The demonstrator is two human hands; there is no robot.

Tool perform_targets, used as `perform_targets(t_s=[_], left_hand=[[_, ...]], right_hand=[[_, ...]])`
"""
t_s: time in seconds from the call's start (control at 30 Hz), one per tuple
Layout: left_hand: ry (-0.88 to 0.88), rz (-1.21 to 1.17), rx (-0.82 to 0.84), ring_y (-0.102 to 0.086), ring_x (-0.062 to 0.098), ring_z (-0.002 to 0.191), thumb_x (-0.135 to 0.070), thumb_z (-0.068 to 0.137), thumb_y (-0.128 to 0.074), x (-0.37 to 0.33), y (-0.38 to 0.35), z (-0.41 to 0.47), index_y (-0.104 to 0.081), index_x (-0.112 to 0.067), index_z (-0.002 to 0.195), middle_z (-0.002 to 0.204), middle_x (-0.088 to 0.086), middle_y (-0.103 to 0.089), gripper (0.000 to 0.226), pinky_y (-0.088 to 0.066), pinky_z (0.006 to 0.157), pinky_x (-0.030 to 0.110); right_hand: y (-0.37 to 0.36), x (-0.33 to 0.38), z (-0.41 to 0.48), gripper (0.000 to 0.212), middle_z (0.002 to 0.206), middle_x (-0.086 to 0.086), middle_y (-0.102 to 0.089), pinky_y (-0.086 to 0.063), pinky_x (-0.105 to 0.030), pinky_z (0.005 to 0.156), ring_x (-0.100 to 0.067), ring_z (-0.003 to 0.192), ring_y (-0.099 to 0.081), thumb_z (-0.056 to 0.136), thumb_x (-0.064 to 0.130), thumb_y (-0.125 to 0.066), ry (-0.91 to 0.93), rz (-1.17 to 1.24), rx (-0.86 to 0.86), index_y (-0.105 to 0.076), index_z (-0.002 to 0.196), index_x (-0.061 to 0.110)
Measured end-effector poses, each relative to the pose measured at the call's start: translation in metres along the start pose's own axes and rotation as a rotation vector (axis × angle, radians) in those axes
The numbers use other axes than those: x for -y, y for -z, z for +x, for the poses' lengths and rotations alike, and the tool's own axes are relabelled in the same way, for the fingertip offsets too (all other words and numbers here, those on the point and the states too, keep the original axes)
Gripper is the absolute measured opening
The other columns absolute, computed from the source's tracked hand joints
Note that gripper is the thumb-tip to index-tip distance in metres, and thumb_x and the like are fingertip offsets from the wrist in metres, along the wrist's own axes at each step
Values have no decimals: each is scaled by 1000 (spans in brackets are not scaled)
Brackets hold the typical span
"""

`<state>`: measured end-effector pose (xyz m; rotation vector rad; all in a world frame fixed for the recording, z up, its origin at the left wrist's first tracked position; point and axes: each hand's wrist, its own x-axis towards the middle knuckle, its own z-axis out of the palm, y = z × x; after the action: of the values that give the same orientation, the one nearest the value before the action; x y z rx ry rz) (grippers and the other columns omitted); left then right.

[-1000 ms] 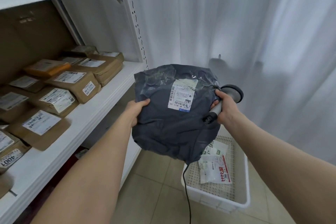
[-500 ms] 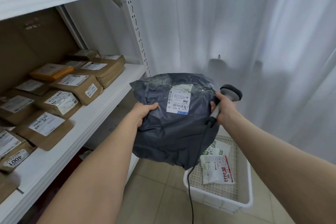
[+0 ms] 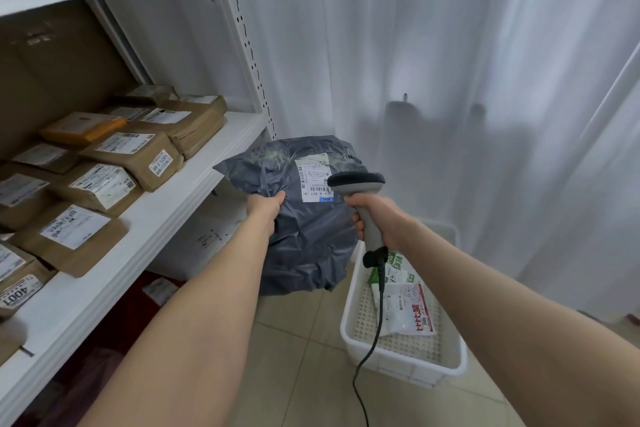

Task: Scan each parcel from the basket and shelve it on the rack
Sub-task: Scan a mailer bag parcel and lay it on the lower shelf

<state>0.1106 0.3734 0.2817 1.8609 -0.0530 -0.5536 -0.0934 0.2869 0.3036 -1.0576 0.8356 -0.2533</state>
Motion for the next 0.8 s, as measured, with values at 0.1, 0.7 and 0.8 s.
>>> perform_targets(t_s=[0.1,0.7,0.8], left_hand=[[17,14,-7,-52,32,118,-23,87,-70,3,-2,-1,-49,0,127,131,14,-54,51,-41,85,30],[68,-29,-6,-53,31,119,-21,87,-69,10,0,2,-46,-1,131,133,13,-54,53,-43,88,32],[76,-27,-4,-53,31,118,-21,87,-70,13,1,5,-46,-2,132,133,13,-54,54,-45,94,35]], right_hand=[[0,0,-3,12,57,0,-53,-42,-21,44,-10,43,-46,88,14,-61,-5,-17,-5,-55,78,11],[1,-5,-3,13,51,1,-53,-41,-20,42,-10,38,-45,85,12,-61,0,-36,-35,-54,74,11],[1,-5,-3,13,50,0,-53,-42,-21,43,-10,39,-45,85,11,-61,1,-71,-25,-54,74,11]])
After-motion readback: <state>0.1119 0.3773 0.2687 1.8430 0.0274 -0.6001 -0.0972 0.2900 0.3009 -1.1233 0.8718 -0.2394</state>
